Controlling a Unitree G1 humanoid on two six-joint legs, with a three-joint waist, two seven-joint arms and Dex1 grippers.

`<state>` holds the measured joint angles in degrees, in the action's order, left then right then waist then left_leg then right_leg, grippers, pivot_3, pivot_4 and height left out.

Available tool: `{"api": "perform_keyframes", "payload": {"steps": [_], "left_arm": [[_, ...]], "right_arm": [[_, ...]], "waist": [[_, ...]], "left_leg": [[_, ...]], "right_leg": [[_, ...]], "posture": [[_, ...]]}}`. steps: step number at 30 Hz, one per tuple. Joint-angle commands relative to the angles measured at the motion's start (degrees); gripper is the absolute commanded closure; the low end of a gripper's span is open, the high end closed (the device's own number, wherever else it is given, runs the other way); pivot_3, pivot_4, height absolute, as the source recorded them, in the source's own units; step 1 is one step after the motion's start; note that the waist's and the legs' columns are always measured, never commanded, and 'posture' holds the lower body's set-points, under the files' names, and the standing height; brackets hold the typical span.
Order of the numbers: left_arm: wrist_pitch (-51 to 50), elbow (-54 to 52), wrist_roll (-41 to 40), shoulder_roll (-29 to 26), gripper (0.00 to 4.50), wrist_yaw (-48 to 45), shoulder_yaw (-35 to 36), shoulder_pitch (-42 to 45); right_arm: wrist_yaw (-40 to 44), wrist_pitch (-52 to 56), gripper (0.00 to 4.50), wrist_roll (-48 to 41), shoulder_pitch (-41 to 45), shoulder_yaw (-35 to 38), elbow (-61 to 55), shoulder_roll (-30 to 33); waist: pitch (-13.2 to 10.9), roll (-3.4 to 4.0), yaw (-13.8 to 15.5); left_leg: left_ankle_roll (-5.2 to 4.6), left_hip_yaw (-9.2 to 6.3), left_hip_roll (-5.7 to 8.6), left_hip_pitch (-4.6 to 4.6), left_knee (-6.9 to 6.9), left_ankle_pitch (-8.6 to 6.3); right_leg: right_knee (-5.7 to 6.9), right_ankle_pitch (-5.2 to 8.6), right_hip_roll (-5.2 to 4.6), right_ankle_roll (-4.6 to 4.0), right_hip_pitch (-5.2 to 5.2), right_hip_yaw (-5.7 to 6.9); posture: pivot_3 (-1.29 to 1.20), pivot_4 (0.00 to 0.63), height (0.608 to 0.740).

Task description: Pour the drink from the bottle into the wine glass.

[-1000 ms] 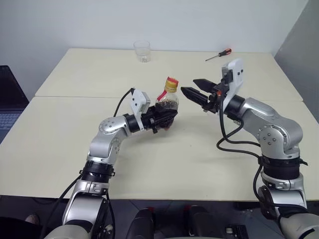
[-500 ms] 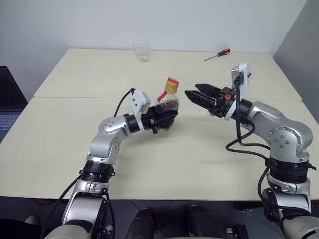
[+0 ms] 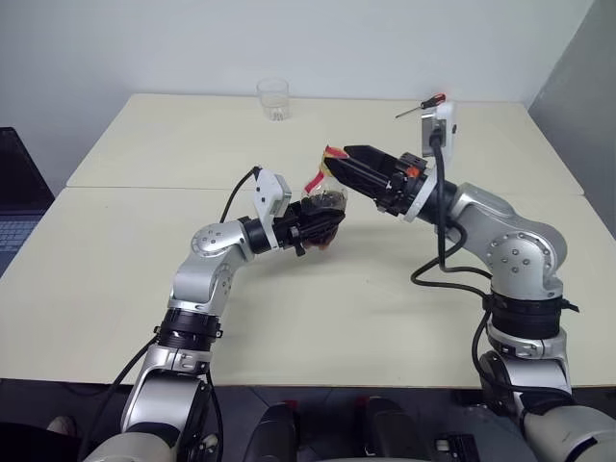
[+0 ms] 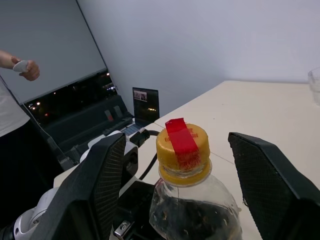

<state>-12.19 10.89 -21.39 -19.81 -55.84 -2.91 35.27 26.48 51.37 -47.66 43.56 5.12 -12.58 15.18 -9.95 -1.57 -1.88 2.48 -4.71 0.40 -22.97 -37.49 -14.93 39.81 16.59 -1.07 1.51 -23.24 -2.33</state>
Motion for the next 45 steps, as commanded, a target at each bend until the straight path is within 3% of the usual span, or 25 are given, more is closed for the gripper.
{"api": "perform_keyframes", "payload": {"steps": [1, 14, 17, 22, 36, 45], "left_arm": [[1.21, -2.27, -1.08, 0.14, 2.55, -0.59, 0.94, 1.30], [1.65, -1.95, -0.84, 0.32, 2.55, -0.25, 0.99, 1.55], [1.76, -1.99, -0.84, 0.43, 2.55, -0.19, 0.95, 1.54], [1.83, -2.07, -0.91, 0.60, 2.55, -0.23, 0.89, 1.51], [1.58, -3.46, -1.21, 0.26, 2.55, -0.54, 0.78, -0.25], [1.00, -4.13, -1.54, 0.80, 2.55, -0.34, 0.31, -0.55]], "right_arm": [[0.91, -2.37, 1.02, 0.72, 1.90, -0.30, -0.14, -0.34], [1.13, -3.47, 1.02, 2.12, 3.37, -1.63, 1.85, -1.53], [1.07, -3.62, 1.60, 2.33, 3.61, -1.52, 2.19, -1.72], [1.00, -3.73, 3.25, 2.50, 3.81, -1.26, 2.44, -2.00], [0.72, -4.33, 3.26, 1.72, 6.06, 2.76, 1.57, 0.89], [3.07, 0.19, 3.26, -6.30, 4.81, 4.03, -3.48, 5.47]], "waist": [[0.00, 0.00, 0.01], [0.00, 0.00, -0.01], [0.00, 0.00, -0.01], [0.00, 0.00, 0.00], [0.00, 0.00, 0.00], [0.00, 0.01, 0.04]], "left_leg": [[0.00, 0.00, 0.00, 0.00, 0.00, 0.00], [0.00, 0.01, 0.00, 0.00, -0.01, 0.00], [0.00, 0.00, 0.00, 0.00, -0.01, 0.00], [0.00, 0.00, 0.00, 0.00, -0.01, 0.00], [0.00, 0.00, 0.00, 0.00, -0.01, 0.00], [0.00, 0.01, 0.00, -0.01, -0.01, 0.00]], "right_leg": [[0.00, 0.00, 0.00, 0.00, 0.00, 0.01], [0.00, 0.00, -0.01, 0.00, 0.00, 0.00], [0.00, 0.00, -0.01, 0.00, 0.00, 0.00], [0.00, 0.00, -0.01, 0.00, 0.00, 0.00], [0.00, 0.00, -0.01, 0.00, 0.00, 0.00], [0.00, 0.00, -0.02, 0.00, 0.00, -0.02]], "posture": [[0.00, 0.150, 0.740], [0.00, 0.150, 0.740], [0.00, 0.150, 0.740], [0.00, 0.150, 0.740], [0.00, 0.150, 0.740], [0.00, 0.150, 0.740]]}}
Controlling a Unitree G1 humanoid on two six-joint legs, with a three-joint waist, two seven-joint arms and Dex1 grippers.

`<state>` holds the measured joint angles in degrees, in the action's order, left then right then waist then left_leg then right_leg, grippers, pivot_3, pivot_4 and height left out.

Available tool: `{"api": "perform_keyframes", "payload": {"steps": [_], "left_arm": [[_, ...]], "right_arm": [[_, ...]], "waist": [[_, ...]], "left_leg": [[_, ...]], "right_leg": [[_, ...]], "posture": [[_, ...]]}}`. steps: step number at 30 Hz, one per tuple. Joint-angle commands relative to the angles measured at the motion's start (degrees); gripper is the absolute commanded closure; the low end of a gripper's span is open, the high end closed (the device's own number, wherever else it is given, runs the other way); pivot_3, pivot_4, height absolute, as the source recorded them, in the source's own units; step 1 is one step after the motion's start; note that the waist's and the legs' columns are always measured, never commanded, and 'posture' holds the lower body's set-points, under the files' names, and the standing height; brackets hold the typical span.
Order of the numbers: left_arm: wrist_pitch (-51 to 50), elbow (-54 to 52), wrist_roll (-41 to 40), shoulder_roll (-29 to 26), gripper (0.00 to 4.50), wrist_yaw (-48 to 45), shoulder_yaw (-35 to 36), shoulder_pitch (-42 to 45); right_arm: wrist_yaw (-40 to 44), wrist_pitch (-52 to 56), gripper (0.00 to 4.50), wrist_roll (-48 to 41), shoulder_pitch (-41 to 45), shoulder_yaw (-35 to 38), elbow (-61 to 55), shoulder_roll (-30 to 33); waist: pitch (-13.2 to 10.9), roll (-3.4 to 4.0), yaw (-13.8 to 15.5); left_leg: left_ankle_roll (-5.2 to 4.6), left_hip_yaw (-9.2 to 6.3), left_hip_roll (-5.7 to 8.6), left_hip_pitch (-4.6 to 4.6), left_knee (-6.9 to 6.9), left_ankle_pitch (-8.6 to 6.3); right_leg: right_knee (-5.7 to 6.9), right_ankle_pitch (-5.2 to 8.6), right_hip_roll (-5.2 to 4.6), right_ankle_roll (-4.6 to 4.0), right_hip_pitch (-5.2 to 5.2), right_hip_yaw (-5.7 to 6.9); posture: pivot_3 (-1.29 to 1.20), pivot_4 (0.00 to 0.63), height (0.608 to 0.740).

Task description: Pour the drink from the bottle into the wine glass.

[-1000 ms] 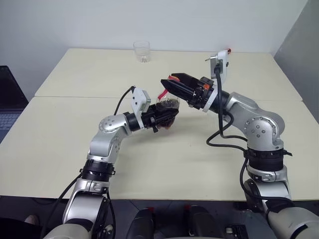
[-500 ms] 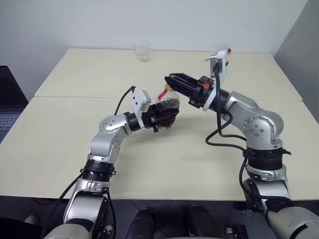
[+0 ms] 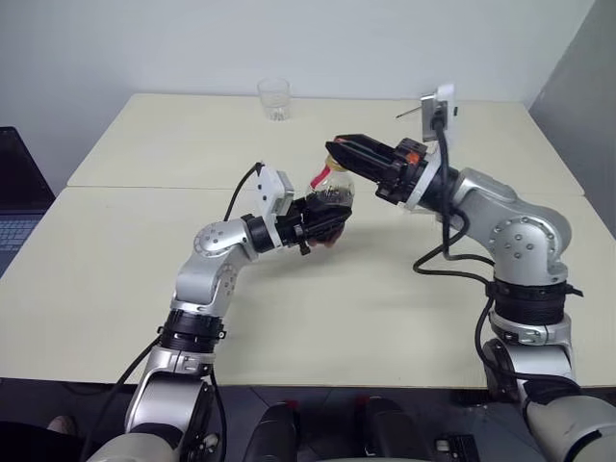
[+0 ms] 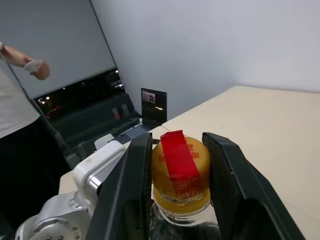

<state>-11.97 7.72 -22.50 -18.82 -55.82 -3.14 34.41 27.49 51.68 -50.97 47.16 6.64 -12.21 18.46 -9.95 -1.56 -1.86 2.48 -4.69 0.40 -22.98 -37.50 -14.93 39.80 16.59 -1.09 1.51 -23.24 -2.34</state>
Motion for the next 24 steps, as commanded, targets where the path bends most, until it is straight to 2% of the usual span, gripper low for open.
{"api": "perform_keyframes", "payload": {"steps": [1, 6, 9, 14, 20, 24], "left_arm": [[0.80, -0.73, -0.42, -0.08, 2.55, -0.42, 0.51, 0.58], [0.87, -0.31, -0.57, 0.12, 2.55, -1.13, 0.17, 1.40], [0.54, -0.91, -0.64, 0.23, 2.55, -1.19, 0.14, 1.39], [-0.17, -2.86, -0.87, -0.09, 2.55, 0.39, 1.23, 0.37], [-2.92, -8.48, -2.05, -1.50, 2.55, 4.22, 3.63, -3.08], [-5.36, -12.60, -2.90, -1.78, 2.55, 7.28, 4.98, -5.36]], "right_arm": [[4.30, -0.28, 3.26, -3.23, 1.16, 1.64, -4.52, 3.07], [15.98, -3.42, 3.26, -0.03, 0.32, -4.89, -6.77, 8.03], [17.96, -5.96, 3.26, 2.33, 0.38, -6.05, -4.53, 8.42], [15.64, -11.55, 3.26, 9.80, -1.97, -5.61, -1.70, 9.58], [9.40, -12.05, 3.26, 14.27, -14.02, -2.30, -7.75, 12.73], [2.16, -10.35, 3.26, 15.10, -21.45, 1.36, -12.32, 12.32]], "waist": [[0.00, 0.00, 0.01], [-0.01, 0.02, -0.14], [-0.01, 0.01, -0.07], [-0.02, 0.01, 0.03], [-0.02, 0.00, 0.18], [-0.02, -0.01, 0.19]], "left_leg": [[0.00, -0.02, 0.00, -0.01, 0.00, 0.00], [-0.01, -0.02, -0.03, 0.00, 0.00, -0.01], [-0.01, -0.01, -0.02, 0.00, -0.01, -0.01], [-0.01, -0.02, 0.00, -0.01, -0.06, 0.00], [0.00, 0.00, 0.01, -0.07, -0.12, -0.01], [0.00, -0.03, -0.01, -0.07, -0.13, -0.01]], "right_leg": [[-0.01, 0.00, 0.00, 0.00, 0.00, 0.02], [-0.01, 0.00, 0.05, 0.00, 0.00, 0.03], [-0.01, 0.00, 0.05, 0.00, 0.01, 0.03], [-0.01, 0.00, 0.03, 0.00, 0.02, 0.03], [-0.06, 0.00, -0.04, 0.00, 0.02, 0.00], [0.00, 0.00, -0.03, 0.01, 0.02, 0.01]], "posture": [[0.00, 0.150, 0.740], [0.00, 0.150, 0.740], [0.00, 0.150, 0.740], [0.00, 0.150, 0.740], [0.00, 0.150, 0.740], [0.00, 0.150, 0.740]]}}
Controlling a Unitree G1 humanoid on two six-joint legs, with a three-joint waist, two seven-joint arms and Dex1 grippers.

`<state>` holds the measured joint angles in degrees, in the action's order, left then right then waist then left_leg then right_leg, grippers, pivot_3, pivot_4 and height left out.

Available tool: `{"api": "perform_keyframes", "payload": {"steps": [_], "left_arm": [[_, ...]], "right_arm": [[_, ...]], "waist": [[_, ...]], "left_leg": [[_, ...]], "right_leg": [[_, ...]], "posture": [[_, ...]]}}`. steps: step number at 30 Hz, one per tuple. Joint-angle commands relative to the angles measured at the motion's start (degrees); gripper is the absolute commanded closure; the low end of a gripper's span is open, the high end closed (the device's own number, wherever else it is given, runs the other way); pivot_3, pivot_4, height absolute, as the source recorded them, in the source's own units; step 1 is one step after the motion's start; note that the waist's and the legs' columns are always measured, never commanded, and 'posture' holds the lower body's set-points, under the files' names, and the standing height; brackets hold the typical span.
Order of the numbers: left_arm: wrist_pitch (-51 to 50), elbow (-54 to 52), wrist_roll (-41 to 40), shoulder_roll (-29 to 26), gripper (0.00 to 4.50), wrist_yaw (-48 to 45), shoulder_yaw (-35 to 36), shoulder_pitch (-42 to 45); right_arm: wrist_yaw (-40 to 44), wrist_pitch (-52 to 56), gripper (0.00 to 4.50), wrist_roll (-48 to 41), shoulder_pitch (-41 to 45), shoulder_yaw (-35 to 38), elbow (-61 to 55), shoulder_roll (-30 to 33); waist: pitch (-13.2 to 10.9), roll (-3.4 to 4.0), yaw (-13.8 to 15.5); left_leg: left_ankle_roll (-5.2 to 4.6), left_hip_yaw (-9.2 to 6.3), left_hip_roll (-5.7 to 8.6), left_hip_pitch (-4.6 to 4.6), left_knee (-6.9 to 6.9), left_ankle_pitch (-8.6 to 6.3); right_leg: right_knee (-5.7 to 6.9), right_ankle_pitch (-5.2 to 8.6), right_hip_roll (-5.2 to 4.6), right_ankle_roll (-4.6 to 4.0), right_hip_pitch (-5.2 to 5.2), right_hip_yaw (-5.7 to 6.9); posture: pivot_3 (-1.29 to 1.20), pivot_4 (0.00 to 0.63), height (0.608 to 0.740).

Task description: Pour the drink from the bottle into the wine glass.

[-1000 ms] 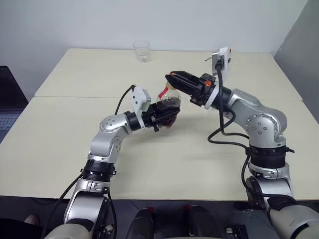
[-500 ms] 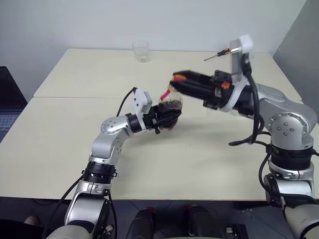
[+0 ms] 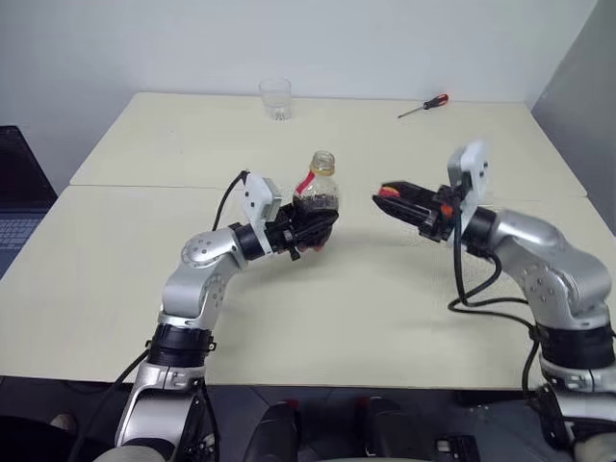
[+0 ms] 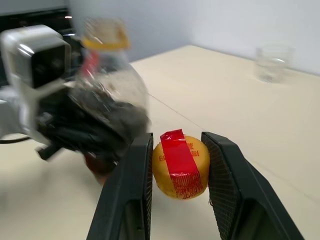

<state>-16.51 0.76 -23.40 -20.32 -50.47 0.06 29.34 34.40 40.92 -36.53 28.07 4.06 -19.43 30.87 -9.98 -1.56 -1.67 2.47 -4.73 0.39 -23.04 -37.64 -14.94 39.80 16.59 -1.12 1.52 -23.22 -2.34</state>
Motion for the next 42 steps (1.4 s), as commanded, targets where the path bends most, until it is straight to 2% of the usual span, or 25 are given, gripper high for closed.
{"api": "perform_keyframes", "payload": {"steps": [1, 7, 12, 20, 26, 27, 28, 34, 35, 42], "left_arm": [[-1.36, -6.78, -2.16, -0.22, 2.55, 2.72, 2.02, -0.85], [-2.78, -11.65, -2.23, 0.62, 2.55, 7.42, 2.37, -3.85], [-1.91, -14.93, -0.92, 2.20, 2.55, 11.75, 1.36, -7.48], [-1.91, -17.04, -0.08, 4.06, 2.55, 15.68, 0.08, -8.95], [-1.58, -16.22, -0.17, 3.26, 2.55, 15.35, 0.58, -8.03], [-1.51, -16.10, -0.15, 3.22, 2.55, 15.33, 0.57, -7.95], [-1.41, -15.97, -0.09, 3.25, 2.55, 15.35, 0.53, -7.92], [-1.30, -16.27, -0.22, 3.41, 2.55, 15.21, 0.30, -8.48], [-1.21, -16.21, -0.30, 3.26, 2.55, 15.02, 0.47, -8.63], [-1.61, -16.12, -0.45, 3.08, 2.55, 16.91, 2.51, -9.65]], "right_arm": [[-7.30, 0.86, 3.26, 1.27, -4.66, 4.77, -6.71, -0.61], [-18.67, 1.21, 3.26, 5.93, -16.92, 6.62, -14.87, -4.58], [-25.06, -5.50, 3.26, 15.38, -25.34, 3.63, -14.52, -9.31], [-29.55, -12.73, 3.26, 21.60, -26.15, 2.39, -4.25, -17.51], [-29.49, -15.20, 3.26, 23.74, -26.53, 2.79, 1.92, -18.27], [-29.45, -15.60, 2.57, 24.10, -26.68, 2.71, 2.47, -18.19], [-29.81, -15.61, 2.38, 24.31, -26.88, 2.95, 3.03, -18.43], [-28.30, -14.75, 0.23, 23.79, -27.40, 3.85, 0.30, -17.23], [-27.62, -14.48, 0.04, 22.93, -27.26, 4.42, -1.21, -16.80], [-20.01, -10.39, 0.04, 15.42, -27.24, 6.10, -14.25, -11.17]], "waist": [[0.00, 0.00, 0.01], [0.00, 0.00, 0.02], [0.01, 0.01, 0.03], [0.01, 0.01, 0.01], [0.01, 0.02, -0.01], [0.01, 0.02, 0.00], [0.01, 0.02, -0.01], [0.02, 0.02, 0.00], [0.02, 0.02, 0.00], [0.02, 0.02, 0.00]], "left_leg": [[0.00, -0.01, -0.01, 0.00, 0.00, 0.00], [0.01, -0.01, 0.00, 0.01, -0.03, 0.00], [0.01, 0.03, 0.01, 0.04, -0.05, 0.00], [0.02, 0.07, 0.02, 0.08, -0.05, 0.00], [0.02, 0.09, 0.03, 0.09, -0.04, 0.00], [0.02, 0.10, 0.03, 0.09, -0.04, 0.00], [0.01, 0.11, 0.03, 0.09, -0.04, 0.00], [0.02, 0.11, 0.03, 0.09, -0.04, 0.00], [0.01, 0.11, 0.03, 0.09, -0.05, 0.00], [0.01, 0.07, 0.02, 0.09, -0.06, 0.00]], "right_leg": [[0.01, 0.00, 0.01, 0.00, 0.00, 0.00], [0.03, 0.01, 0.02, 0.01, 0.04, -0.01], [0.03, 0.01, 0.02, 0.02, 0.06, -0.04], [0.05, 0.01, 0.07, 0.02, 0.07, -0.06], [0.05, 0.01, 0.08, 0.02, 0.08, -0.06], [0.05, 0.01, 0.09, 0.02, 0.08, -0.06], [0.05, 0.01, 0.09, 0.02, 0.08, -0.05], [0.06, 0.01, 0.09, 0.02, 0.08, -0.06], [0.06, 0.01, 0.09, 0.02, 0.08, -0.07], [0.06, 0.01, 0.09, 0.02, 0.09, -0.05]], "posture": [[0.00, 0.150, 0.740], [0.00, 0.150, 0.740], [0.00, 0.150, 0.740], [0.00, 0.150, 0.740], [0.00, 0.150, 0.740], [0.00, 0.150, 0.740], [0.00, 0.150, 0.740], [0.00, 0.150, 0.740], [0.00, 0.150, 0.740], [0.00, 0.150, 0.740]]}}
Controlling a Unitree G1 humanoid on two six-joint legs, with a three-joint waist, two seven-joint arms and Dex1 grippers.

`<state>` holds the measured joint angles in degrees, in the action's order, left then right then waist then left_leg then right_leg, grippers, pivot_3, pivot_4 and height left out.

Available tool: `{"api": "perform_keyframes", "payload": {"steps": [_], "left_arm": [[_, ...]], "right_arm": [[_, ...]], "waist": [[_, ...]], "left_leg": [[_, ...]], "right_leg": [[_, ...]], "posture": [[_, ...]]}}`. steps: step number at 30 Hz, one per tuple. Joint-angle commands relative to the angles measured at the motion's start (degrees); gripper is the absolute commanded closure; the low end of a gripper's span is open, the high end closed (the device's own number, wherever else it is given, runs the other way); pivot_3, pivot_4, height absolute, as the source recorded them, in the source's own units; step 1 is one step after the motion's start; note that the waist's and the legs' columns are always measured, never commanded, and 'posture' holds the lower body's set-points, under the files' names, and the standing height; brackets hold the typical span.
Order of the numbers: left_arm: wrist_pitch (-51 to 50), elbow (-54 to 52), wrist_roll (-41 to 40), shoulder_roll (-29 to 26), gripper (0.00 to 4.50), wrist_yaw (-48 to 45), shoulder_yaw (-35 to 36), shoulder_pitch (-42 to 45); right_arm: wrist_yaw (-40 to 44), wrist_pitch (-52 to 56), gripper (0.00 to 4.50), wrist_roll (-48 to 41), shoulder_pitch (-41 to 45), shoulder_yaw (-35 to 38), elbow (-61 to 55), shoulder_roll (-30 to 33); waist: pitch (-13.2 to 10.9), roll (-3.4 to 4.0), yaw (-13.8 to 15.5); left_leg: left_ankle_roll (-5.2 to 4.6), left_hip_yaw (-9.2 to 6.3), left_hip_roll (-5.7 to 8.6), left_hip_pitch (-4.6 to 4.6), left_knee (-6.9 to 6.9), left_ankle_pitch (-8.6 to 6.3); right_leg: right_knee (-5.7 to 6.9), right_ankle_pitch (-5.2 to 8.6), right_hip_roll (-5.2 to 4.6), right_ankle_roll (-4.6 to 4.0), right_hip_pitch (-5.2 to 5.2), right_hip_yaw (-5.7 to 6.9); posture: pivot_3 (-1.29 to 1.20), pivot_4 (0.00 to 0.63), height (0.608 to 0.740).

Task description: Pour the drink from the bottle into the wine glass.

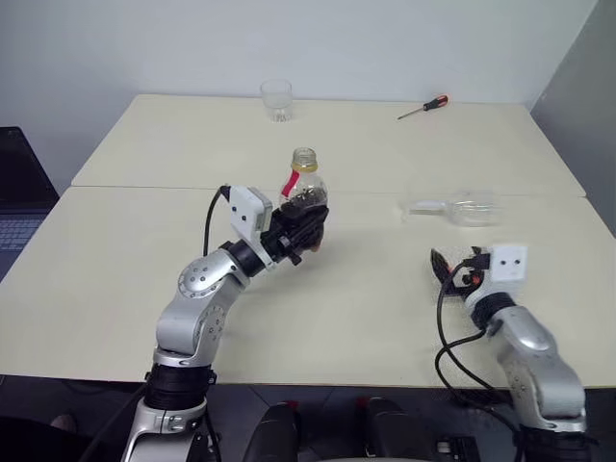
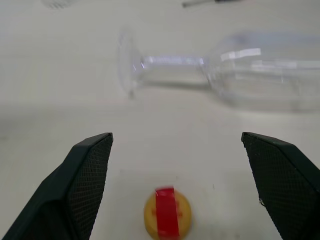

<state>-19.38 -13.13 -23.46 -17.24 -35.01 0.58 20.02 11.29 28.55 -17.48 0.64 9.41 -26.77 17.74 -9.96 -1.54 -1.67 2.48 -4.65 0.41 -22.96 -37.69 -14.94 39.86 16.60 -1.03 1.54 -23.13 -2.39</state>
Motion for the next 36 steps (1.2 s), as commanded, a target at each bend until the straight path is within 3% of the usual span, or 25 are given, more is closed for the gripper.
{"api": "perform_keyframes", "payload": {"steps": [1, 9, 16, 29, 35, 36], "left_arm": [[1.29, -2.31, -0.26, -0.03, 2.55, 2.19, 2.41, -0.78], [7.73, 8.60, 6.38, 0.04, 2.55, 14.63, 9.42, 2.35], [18.96, 26.85, 11.74, -3.96, 2.55, 19.43, 14.23, 8.35], [38.66, 59.39, 15.07, -10.26, 2.55, 22.38, 17.05, 20.08], [42.10, 67.06, 14.89, -10.03, 2.55, 22.15, 17.10, 23.72], [42.19, 67.55, 14.68, -9.73, 2.32, 22.26, 17.18, 23.60]], "right_arm": [[4.15, 2.97, 0.04, -4.72, 0.27, 0.55, -8.72, 2.98], [19.44, 2.91, 0.04, -12.03, 5.11, -5.97, -12.27, 10.93], [26.66, -2.70, 0.04, -11.54, 12.41, -12.75, -6.05, 8.23], [23.70, -4.11, 0.04, -8.41, 19.83, -16.19, 1.51, 1.18], [22.66, -3.74, 0.04, -7.98, 20.16, -15.55, 1.84, 0.69], [22.39, -3.75, 0.01, -7.90, 20.32, -15.34, 1.89, 0.73]], "waist": [[0.00, 0.00, 0.00], [0.00, -0.01, 0.02], [0.00, -0.05, 0.03], [0.04, -0.16, 0.26], [0.05, -0.17, 0.03], [0.05, -0.17, -0.02]], "left_leg": [[0.00, 0.00, 0.00, 0.00, 0.00, 0.00], [-0.01, -0.02, 0.01, 0.02, -0.03, 0.00], [-0.01, -0.02, 0.03, 0.01, -0.08, 0.00], [0.00, -0.13, 0.05, -0.05, -0.13, 0.00], [0.00, -0.12, 0.05, -0.06, -0.13, 0.00], [0.00, -0.13, 0.04, -0.05, -0.12, 0.00]], "right_leg": [[0.00, 0.00, 0.00, 0.00, 0.00, 0.00], [-0.02, 0.00, 0.02, 0.00, 0.07, 0.10], [-0.03, 0.00, 0.05, 0.00, 0.08, 0.12], [0.00, -0.01, -0.07, 0.00, 0.00, 0.19], [0.03, -0.01, -0.07, 0.00, -0.03, 0.17], [0.04, -0.01, -0.07, 0.00, -0.04, 0.17]], "posture": [[0.00, 0.150, 0.740], [0.00, 0.150, 0.740], [0.00, 0.150, 0.740], [0.00, 0.150, 0.740], [0.00, 0.150, 0.740], [0.00, 0.150, 0.740]]}}
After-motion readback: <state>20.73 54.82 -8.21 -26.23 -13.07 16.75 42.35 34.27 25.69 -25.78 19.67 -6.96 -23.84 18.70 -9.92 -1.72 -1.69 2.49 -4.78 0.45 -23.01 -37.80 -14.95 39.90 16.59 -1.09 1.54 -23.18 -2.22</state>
